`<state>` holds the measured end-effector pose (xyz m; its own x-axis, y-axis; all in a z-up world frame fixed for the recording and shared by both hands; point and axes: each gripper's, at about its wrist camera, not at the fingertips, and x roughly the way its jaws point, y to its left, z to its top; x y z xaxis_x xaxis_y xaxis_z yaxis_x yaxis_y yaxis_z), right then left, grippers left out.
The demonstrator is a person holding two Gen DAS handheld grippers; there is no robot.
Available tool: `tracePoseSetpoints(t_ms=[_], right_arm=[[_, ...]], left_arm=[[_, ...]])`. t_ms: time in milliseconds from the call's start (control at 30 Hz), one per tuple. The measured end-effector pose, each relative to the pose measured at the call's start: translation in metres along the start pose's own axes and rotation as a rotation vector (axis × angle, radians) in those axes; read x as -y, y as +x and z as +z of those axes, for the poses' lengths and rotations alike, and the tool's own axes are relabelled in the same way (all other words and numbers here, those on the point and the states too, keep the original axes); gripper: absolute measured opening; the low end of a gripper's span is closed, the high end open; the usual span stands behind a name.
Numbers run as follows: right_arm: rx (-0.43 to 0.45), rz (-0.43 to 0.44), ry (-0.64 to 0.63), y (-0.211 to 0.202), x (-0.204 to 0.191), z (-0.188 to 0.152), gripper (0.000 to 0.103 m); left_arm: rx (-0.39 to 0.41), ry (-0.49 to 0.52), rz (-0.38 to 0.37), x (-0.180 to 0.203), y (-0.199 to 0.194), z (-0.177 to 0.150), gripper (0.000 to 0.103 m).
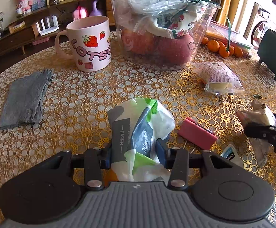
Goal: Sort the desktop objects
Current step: 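Grasp the white-green tissue pack with the left gripper while the right grasps the silver foil bag, then carry the tissue pack and foil bag with both tools over the shoebox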
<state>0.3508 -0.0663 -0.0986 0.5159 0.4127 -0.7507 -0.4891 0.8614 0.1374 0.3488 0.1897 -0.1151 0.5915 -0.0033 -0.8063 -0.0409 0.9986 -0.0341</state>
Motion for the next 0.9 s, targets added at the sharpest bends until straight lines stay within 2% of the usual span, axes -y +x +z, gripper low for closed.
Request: tracePoseSetpoints(t_ms=[300,900], right_arm=[[0.014,0.011,0.042,-0.044,0.009,-0.012,0.052],[0.046,0.046,0.076,-0.141,0.014,-0.054,0.052]], left_arm=[[0.001,0.01,0.008,0.015,-0.029,-0.018,0.038],[0.037,0.038,-0.04,0.072,-0.13,-0.049,0.038]])
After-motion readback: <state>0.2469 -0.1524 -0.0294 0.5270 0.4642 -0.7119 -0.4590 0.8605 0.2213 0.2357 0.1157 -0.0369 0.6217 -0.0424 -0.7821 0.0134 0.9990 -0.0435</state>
